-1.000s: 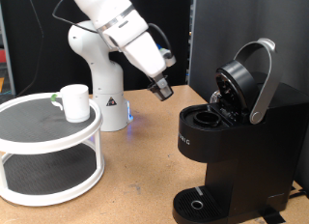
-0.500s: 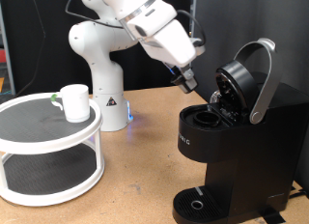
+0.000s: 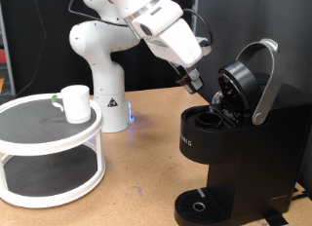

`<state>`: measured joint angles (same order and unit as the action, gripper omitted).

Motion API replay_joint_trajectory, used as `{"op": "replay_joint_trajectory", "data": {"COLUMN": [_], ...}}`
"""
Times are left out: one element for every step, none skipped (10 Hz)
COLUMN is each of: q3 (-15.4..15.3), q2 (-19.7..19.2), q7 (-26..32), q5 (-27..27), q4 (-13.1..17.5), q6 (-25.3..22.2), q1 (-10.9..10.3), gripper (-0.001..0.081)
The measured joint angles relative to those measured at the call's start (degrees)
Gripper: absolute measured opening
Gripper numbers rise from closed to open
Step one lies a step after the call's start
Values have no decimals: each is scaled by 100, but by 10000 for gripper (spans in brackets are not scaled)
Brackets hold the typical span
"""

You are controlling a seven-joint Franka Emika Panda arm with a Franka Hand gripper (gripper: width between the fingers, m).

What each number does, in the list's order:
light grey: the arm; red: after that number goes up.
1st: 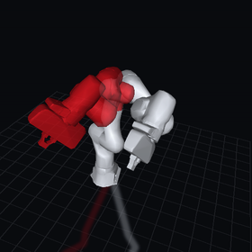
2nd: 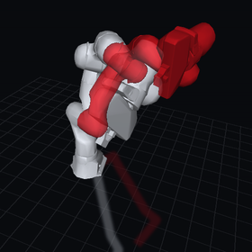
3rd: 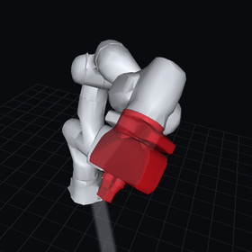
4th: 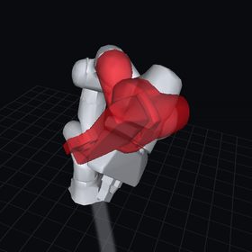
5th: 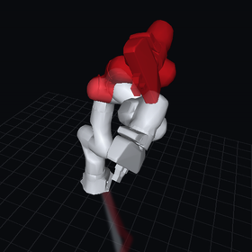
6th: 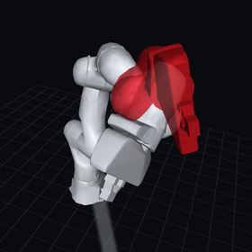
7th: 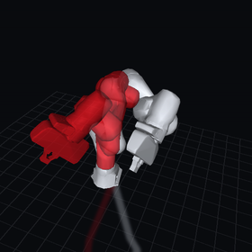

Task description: Make a cup of coffee with the keurig machine

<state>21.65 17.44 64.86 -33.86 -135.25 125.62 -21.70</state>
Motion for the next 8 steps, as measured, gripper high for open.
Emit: {"op": "replay_joint_trajectory", "data": {"q3": [-31, -108, -205, -301, -374, -435, -490, -537], "q2": [-17, -74, -161, -254, -337, -409, -467, -528], "q7": [2, -5, -14, -17, -16, -16, -16, -16], "q5": [30, 40, 40, 40, 32, 31, 28, 28], "q4": [-40, -66, -79, -80, -80, -84, -92, -96], "q6": [32, 140, 272, 401, 505, 606, 687, 765], "q1": [0, -3, -8, -12, -24, -30, -34, -36], "gripper": [475, 475, 475, 475, 475, 475, 475, 475]}}
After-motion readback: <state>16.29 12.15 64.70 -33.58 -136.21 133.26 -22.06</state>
